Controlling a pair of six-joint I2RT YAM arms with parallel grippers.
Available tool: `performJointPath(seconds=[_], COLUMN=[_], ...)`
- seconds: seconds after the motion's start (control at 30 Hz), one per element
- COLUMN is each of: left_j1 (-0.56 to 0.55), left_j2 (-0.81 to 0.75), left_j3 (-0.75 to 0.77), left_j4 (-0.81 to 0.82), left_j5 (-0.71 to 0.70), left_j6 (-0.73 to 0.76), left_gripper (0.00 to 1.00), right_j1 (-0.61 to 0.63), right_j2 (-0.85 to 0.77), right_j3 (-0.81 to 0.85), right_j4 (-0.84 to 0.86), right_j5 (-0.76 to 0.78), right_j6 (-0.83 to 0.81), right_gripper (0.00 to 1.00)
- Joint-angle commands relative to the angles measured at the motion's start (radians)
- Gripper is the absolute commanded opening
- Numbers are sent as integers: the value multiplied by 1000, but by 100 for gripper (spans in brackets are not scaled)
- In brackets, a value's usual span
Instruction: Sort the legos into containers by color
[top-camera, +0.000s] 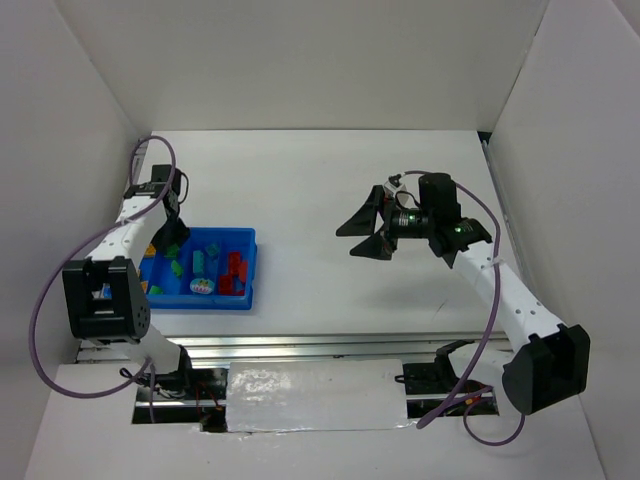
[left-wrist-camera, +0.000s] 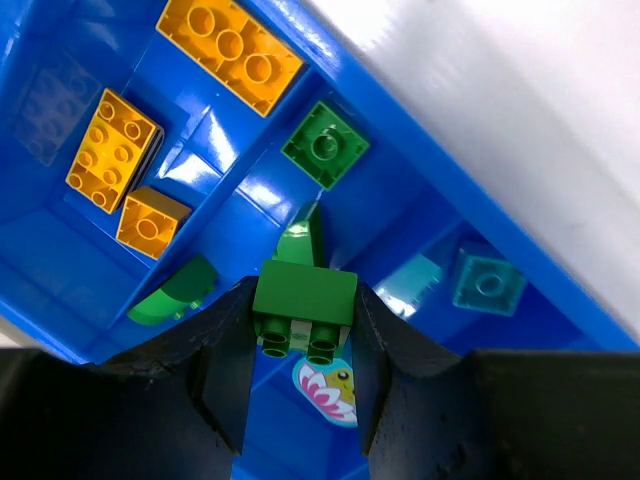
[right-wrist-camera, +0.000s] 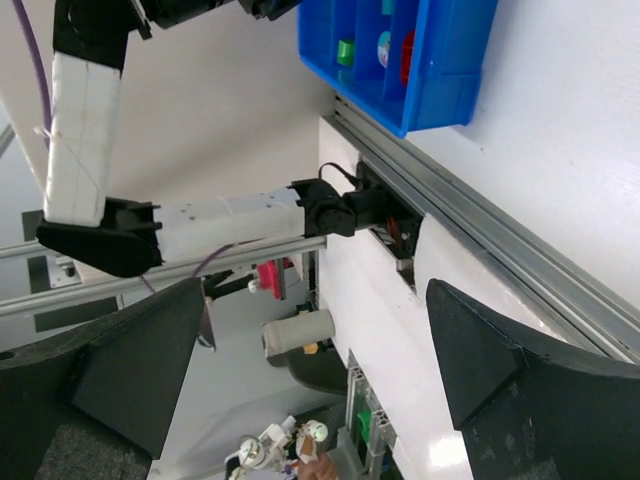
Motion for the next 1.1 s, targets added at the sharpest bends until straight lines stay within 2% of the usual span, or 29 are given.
performJointPath(seconds=[0.0,0.1,0.13,0.27,0.33,0.37,0.47,0.57,0.67,0.7,0.77,0.93,1.07], left_j1=[14,17,17,19,17,17,19,7,-47,-62,-117,-133,-133], left_j2=[50,72,85,96,63,49,0,-54,-152,-196,-240,-440,-682], left_j3=[38,29,30,46,50,52,78,133,201,225,291,313,224], left_j4=[-36,-16,-18,-31,-35,-36,-68,-125,-177,-200,-254,-292,-249], left_j5=[-46,-54,-59,-40,-25,-25,-10,25,26,15,-2,-20,-2], left_j6=[-52,-60,-63,-67,-66,-61,-43,12,63,71,88,68,54], left_gripper=[5,16,30,67,91,99,100,99,99,99,100,99,100], right_j1=[1,1,1,3,1,1,1,1,1,3,19,23,35], right_j2=[-16,-24,-25,-22,-15,-10,-1,-4,-38,-50,-100,-295,-426], right_j3=[70,76,75,92,133,151,226,379,539,574,634,627,618], right_j4=[-89,-106,-104,-133,-193,-213,-301,-425,-576,-610,-686,-700,-752], right_j5=[26,29,24,20,35,49,118,238,505,662,827,1082,1237], right_j6=[-94,-114,-114,-134,-174,-192,-252,-362,-461,-481,-499,-500,-493], right_gripper=[100,100,100,100,100,100,100,100,100,100,100,100,100])
